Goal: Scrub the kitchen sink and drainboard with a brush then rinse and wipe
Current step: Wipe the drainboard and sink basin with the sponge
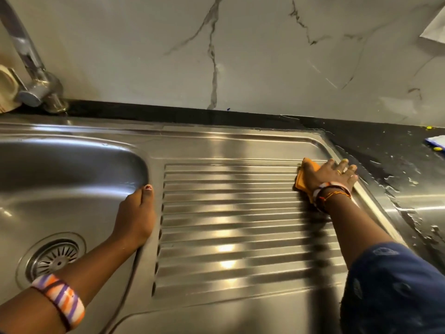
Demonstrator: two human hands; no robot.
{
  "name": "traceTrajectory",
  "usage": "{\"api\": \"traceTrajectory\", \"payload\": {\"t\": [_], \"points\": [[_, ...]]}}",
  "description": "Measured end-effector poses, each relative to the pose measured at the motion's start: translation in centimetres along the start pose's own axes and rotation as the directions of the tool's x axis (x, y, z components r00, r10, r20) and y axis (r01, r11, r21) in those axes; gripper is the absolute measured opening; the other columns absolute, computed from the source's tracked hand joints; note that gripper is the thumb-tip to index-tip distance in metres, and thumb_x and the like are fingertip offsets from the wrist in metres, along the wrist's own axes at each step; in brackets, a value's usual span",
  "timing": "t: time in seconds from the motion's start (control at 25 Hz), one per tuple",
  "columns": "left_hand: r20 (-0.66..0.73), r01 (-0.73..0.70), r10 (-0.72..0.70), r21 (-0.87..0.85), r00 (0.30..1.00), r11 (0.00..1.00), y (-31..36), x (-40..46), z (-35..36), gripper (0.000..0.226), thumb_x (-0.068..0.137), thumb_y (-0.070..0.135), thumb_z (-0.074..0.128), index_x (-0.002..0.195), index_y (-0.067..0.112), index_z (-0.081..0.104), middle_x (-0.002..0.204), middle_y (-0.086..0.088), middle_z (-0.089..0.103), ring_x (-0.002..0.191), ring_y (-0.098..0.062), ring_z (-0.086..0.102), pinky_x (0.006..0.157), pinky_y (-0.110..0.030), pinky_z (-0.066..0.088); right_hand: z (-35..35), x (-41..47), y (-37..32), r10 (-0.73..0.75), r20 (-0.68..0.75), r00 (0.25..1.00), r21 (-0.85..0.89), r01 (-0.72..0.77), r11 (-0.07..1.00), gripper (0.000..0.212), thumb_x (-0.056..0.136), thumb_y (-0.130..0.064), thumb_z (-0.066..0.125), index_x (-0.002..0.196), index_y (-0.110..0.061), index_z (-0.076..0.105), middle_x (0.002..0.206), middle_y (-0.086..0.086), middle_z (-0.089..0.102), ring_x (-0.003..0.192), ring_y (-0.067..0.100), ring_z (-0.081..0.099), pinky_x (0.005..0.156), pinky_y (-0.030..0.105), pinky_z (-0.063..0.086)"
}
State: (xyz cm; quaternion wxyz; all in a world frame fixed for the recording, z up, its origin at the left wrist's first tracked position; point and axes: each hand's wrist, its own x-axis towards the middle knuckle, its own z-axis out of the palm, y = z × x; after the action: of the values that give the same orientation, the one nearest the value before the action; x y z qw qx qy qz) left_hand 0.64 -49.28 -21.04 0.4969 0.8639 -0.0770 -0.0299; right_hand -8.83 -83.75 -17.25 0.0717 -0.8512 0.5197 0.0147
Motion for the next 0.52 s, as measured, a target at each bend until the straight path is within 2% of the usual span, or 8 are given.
{"api": "traceTrajectory", "payload": {"t": [0.12,0.28,0.4,0.52], "points": [[-0.017,-0.017,0.017,-0.023,1.000,1.000,-0.1,0.1,0.2,0.042,0.101,0.021,0.031,0.060,0.014,0.039,0.057,-0.004,0.043,0.055,-0.015,0.039,0.054,-0.028,0.032,-0.4,1.3,-1.6,-0.049,-0.036,0.998,-0.009,0.049,0.999,0.079,0.092,-0.063,0.019,0.150,-0.009,0.009,0.158,0.012,0.001,0.144,0.037,-0.005,0.116,0.049,0.000],[-0.016,-0.019,0.018,-0.038,1.000,0.999,-0.2,0.3,0.2,0.042,0.101,0.020,0.030,0.060,0.014,0.037,0.056,-0.003,0.041,0.053,-0.014,0.037,0.052,-0.026,0.031,0.9,-1.8,-6.0,-0.251,-0.029,0.967,-0.079,0.248,0.965,0.075,0.094,-0.058,0.014,0.150,-0.008,0.006,0.158,0.011,0.000,0.144,0.036,-0.005,0.117,0.049,0.003],[-0.019,-0.020,0.019,-0.025,1.000,0.999,-0.1,0.2,0.2,0.042,0.101,0.019,0.031,0.059,0.017,0.036,0.057,-0.003,0.040,0.055,-0.020,0.037,0.054,-0.032,0.029,2.5,-5.3,-12.3,-0.442,0.006,0.897,-0.036,0.441,0.897,0.072,0.095,-0.055,0.016,0.150,-0.009,0.007,0.158,0.009,-0.002,0.144,0.033,-0.007,0.117,0.046,0.000],[-0.029,-0.022,0.022,-0.002,0.999,1.000,-0.1,0.3,0.3,0.041,0.100,0.018,0.032,0.059,0.019,0.035,0.059,-0.002,0.041,0.060,-0.021,0.038,0.061,-0.030,0.026,3.2,-7.5,-16.2,-0.503,0.000,0.864,-0.019,0.503,0.864,0.072,0.095,-0.056,0.017,0.150,-0.011,0.006,0.158,0.009,-0.001,0.145,0.032,-0.008,0.118,0.045,-0.002]]}}
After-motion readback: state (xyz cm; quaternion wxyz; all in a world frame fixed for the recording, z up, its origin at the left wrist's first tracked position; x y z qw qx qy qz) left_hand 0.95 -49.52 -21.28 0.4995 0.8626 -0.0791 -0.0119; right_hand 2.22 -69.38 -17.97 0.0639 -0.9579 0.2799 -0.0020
